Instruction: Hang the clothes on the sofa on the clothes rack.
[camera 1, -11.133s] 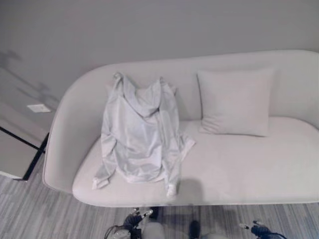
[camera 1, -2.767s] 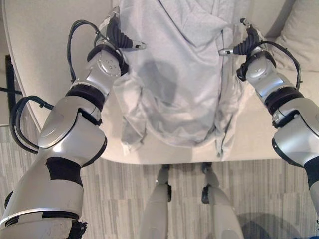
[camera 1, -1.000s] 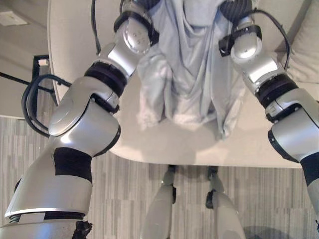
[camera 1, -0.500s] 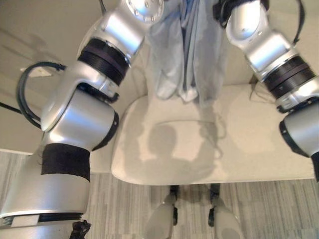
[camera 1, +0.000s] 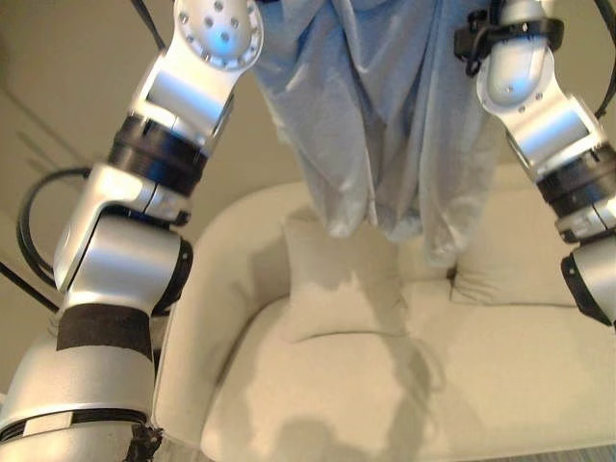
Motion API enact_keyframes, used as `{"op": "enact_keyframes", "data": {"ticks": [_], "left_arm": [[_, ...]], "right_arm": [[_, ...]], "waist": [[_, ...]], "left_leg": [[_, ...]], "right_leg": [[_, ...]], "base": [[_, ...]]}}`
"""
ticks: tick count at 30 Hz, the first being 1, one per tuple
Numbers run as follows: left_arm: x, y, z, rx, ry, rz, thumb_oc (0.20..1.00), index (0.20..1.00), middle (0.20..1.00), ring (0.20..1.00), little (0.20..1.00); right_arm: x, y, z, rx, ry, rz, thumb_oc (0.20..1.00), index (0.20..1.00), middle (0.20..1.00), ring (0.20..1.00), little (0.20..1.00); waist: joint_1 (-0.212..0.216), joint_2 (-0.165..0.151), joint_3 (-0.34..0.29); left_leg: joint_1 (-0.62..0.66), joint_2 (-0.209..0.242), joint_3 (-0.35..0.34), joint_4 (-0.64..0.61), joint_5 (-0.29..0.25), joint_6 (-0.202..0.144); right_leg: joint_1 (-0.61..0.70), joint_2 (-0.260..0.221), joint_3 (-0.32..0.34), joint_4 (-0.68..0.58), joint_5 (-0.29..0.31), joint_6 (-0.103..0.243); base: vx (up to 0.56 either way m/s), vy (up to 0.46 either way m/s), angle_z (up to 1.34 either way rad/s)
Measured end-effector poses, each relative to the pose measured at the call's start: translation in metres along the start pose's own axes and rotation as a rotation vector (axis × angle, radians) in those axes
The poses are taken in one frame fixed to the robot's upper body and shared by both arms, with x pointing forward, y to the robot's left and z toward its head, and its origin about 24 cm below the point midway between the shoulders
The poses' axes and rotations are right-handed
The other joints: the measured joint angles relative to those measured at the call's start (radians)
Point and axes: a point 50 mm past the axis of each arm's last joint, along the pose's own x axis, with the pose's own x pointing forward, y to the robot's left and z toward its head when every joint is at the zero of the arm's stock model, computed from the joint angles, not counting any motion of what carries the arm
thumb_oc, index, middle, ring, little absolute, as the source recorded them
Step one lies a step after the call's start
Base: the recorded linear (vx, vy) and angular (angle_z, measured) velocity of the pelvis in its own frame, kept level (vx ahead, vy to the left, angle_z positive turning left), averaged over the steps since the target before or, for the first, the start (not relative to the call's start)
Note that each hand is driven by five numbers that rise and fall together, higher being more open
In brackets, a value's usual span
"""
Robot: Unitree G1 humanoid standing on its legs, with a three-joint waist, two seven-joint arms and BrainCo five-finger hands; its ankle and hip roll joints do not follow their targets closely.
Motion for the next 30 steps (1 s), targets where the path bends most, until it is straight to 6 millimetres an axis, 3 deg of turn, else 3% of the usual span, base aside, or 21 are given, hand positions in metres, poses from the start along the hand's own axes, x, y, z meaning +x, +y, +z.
{"op": "enact_keyframes", "data": {"ticks": [6,17,19,21,22,23,24,25,26,27,30], "left_arm": [[-0.052,0.000,-0.034,0.088,0.098,-0.091,0.200,0.200,0.200,0.200,0.200],[-0.071,-0.013,-0.027,0.042,0.085,-0.140,0.200,0.200,0.200,0.200,0.200],[-0.076,-0.016,-0.027,0.032,0.089,-0.152,0.200,0.200,0.200,0.200,0.200],[-0.076,-0.018,-0.026,0.051,0.070,-0.161,0.200,0.200,0.200,0.200,0.200],[-0.076,-0.018,-0.026,0.053,0.067,-0.162,0.200,0.200,0.200,0.200,0.200],[-0.076,-0.018,-0.026,0.053,0.067,-0.160,0.200,0.200,0.200,0.200,0.200],[-0.074,-0.017,-0.026,0.055,0.061,-0.155,0.200,0.200,0.200,0.200,0.200],[-0.072,-0.016,-0.025,0.055,0.055,-0.147,0.200,0.200,0.200,0.200,0.200],[-0.073,-0.020,-0.025,0.044,0.063,-0.145,0.200,0.200,0.200,0.200,0.200],[-0.077,-0.024,-0.026,0.038,0.074,-0.150,0.200,0.200,0.200,0.200,0.200],[-0.079,-0.034,-0.022,0.048,0.051,-0.179,0.200,0.200,0.200,0.200,0.200]], "right_arm": [[-0.052,0.010,-0.032,-0.063,0.075,0.103,0.200,0.200,0.200,0.200,0.200],[-0.056,0.016,-0.029,-0.124,0.014,0.142,0.200,0.200,0.200,0.200,0.200],[-0.058,0.017,-0.029,-0.137,0.009,0.156,0.200,0.200,0.200,0.200,0.200],[-0.060,0.019,-0.029,-0.141,0.002,0.164,0.200,0.200,0.200,0.200,0.200],[-0.062,0.020,-0.029,-0.141,0.005,0.166,0.200,0.200,0.200,0.200,0.200],[-0.064,0.021,-0.030,-0.146,0.009,0.175,0.200,0.200,0.200,0.200,0.200],[-0.065,0.023,-0.029,-0.151,0.004,0.185,0.200,0.200,0.200,0.200,0.200],[-0.065,0.023,-0.027,-0.158,-0.008,0.185,0.200,0.200,0.200,0.200,0.200],[-0.067,0.017,-0.031,-0.176,-0.007,0.170,0.200,0.200,0.200,0.200,0.200],[-0.070,0.012,-0.034,-0.186,0.001,0.153,0.200,0.200,0.200,0.200,0.200],[-0.065,0.000,-0.035,-0.259,-0.027,0.142,0.200,0.200,0.200,0.200,0.200]], "waist": [[0.007,-0.014,-0.084],[0.034,-0.003,-0.086],[0.032,0.005,-0.068],[0.022,-0.014,-0.038],[0.026,-0.028,-0.028],[0.016,-0.051,-0.015],[0.003,-0.079,0.002],[-0.004,-0.085,0.010],[-0.019,-0.099,0.025],[-0.032,-0.101,0.037],[-0.027,-0.024,0.034]], "left_leg": [[-0.003,0.035,-0.012,0.000,-0.011,-0.001],[-0.040,0.079,-0.046,0.014,-0.010,-0.001],[-0.041,0.080,-0.061,0.030,-0.010,-0.002],[-0.086,0.082,-0.042,0.123,-0.028,-0.027],[-0.089,0.085,-0.035,0.152,-0.028,-0.027],[-0.090,0.095,-0.041,0.183,-0.038,-0.049],[-0.089,0.136,-0.041,0.214,-0.051,-0.067],[-0.080,0.172,-0.028,0.223,-0.054,-0.071],[-0.069,0.228,-0.001,0.240,-0.067,-0.090],[-0.066,0.256,0.013,0.247,-0.070,-0.097],[-0.051,0.278,-0.057,0.231,-0.085,-0.119]], "right_leg": [[0.013,0.033,-0.020,-0.002,-0.015,-0.017],[0.004,0.083,-0.064,0.002,-0.006,-0.043],[0.015,0.078,-0.073,0.001,-0.006,-0.047],[0.011,0.051,-0.087,0.000,0.010,-0.092],[0.011,0.035,-0.087,0.007,0.010,-0.093],[0.011,0.011,-0.082,0.002,0.014,-0.091],[0.010,-0.015,-0.077,0.000,0.017,-0.083],[0.005,-0.027,-0.072,0.010,0.013,-0.072],[-0.024,-0.064,-0.053,0.052,0.009,-0.031],[-0.030,-0.088,-0.061,0.066,-0.002,-0.014],[-0.083,-0.144,-0.031,0.109,0.017,0.051]], "base": [[-0.01,-0.110,0.09],[-0.05,-0.041,0.10],[-0.09,0.195,0.19],[-0.07,0.328,0.15],[-0.04,0.383,0.03],[-0.04,0.627,-0.10],[-0.03,0.493,-0.10],[-0.02,0.586,-0.16],[-0.02,0.422,0.05],[-0.02,0.646,0.14],[-0.04,0.683,0.07]]}}
